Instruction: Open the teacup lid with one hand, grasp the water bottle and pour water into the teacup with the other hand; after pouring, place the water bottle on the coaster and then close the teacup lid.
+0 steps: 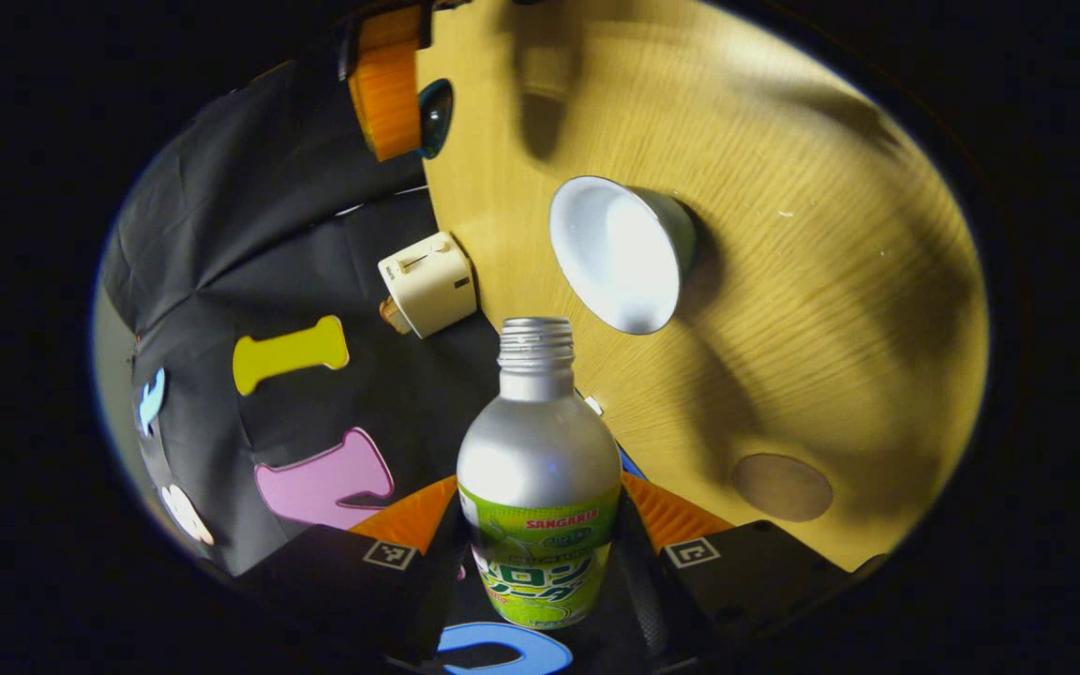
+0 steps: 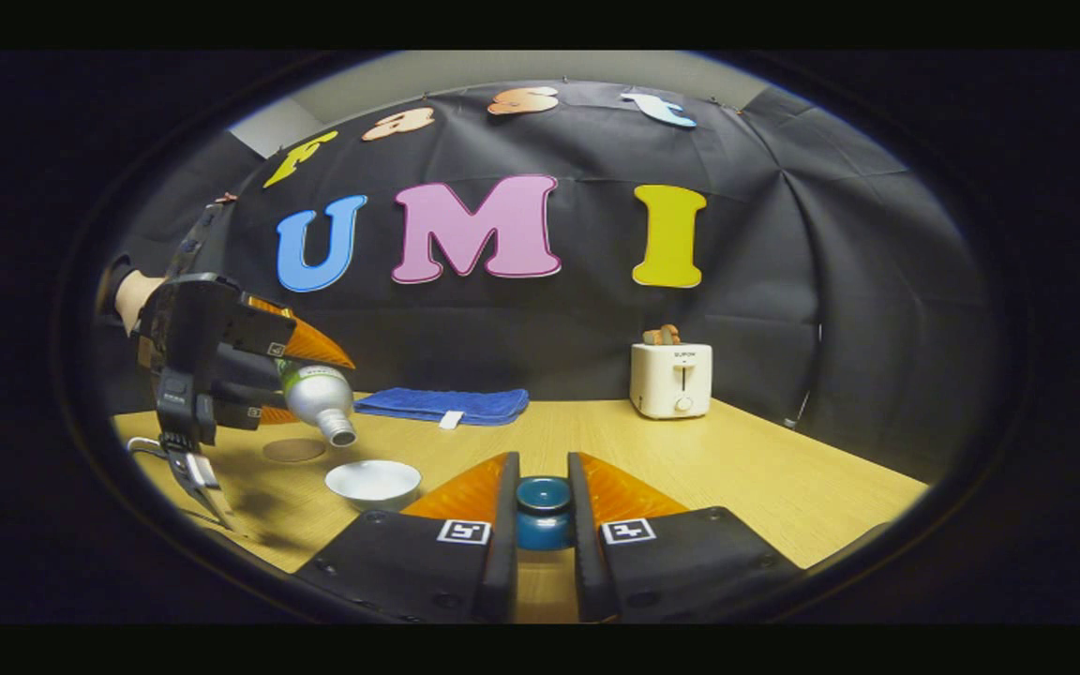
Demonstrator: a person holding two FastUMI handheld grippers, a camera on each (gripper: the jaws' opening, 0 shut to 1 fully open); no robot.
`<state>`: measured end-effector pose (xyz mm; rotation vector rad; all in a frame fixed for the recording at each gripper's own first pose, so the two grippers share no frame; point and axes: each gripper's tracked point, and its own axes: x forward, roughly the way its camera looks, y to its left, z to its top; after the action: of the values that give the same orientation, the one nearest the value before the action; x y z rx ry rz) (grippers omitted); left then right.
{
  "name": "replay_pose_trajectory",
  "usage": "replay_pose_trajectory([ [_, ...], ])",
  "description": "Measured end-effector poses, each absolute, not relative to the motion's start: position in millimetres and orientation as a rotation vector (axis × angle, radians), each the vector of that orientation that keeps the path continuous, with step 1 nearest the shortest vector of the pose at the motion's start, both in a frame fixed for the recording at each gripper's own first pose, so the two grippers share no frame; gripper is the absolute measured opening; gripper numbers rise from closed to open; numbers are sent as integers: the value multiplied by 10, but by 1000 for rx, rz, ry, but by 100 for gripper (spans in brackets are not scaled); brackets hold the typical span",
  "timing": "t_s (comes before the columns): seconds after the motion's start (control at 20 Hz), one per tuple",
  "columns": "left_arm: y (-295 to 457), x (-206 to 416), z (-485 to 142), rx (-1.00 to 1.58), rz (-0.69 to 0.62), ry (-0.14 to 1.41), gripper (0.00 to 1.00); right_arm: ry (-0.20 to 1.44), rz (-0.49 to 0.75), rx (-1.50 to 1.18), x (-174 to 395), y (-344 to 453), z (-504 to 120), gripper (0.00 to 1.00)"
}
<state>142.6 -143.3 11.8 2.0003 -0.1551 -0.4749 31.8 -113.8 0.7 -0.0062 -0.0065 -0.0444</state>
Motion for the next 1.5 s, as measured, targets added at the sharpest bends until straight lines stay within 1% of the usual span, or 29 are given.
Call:
replay_pose_trajectory([
  [0.1,-1414,1368,157,1821,-479,-151,81,-6,-44,-6,317,-1138,5,33],
  [0.3,-1213,1321,267,1539,-422,-114,81,-6,-44,-6,314,-1140,8,33],
  [0.4,-1077,1253,323,1356,-399,-74,80,-6,-44,-6,315,-1137,7,33],
  [0.45,-1011,1233,345,1250,-380,-50,80,-6,-44,-6,314,-1138,8,28],
  [0.5,-931,1208,381,1143,-361,-34,81,-6,-44,-6,315,-1138,8,33],
  [0.65,-658,1160,462,839,-299,-3,80,-6,-45,-6,315,-1137,8,33],
  [0.75,-525,1210,521,630,-272,2,79,-6,-45,-6,315,-1135,8,29],
  [0.8,-495,1272,529,530,-265,3,80,-5,-51,-6,316,-1148,9,29],
  [0.85,-430,1361,535,438,-247,1,80,-7,-62,-6,303,-1177,7,33],
  [0.9,-388,1423,520,353,-235,3,80,-6,-70,-6,299,-1190,5,29],
  [1.0,-344,1495,438,203,-224,12,79,-8,-82,-7,287,-1186,11,28],
  [1.1,-308,1529,349,86,-221,13,79,-9,-94,-8,245,-1187,10,29],
  [1.3,-304,1590,230,-17,-232,33,80,-9,-119,-8,214,-1191,15,29],
  [1.35,-303,1627,211,-41,-229,30,80,-9,-122,-8,212,-1189,9,24],
  [1.45,-303,1713,143,-62,-216,32,80,-9,-126,-8,206,-1185,14,24],
  [1.5,-294,1723,121,-61,-208,38,80,-9,-127,-8,207,-1186,14,28],
])
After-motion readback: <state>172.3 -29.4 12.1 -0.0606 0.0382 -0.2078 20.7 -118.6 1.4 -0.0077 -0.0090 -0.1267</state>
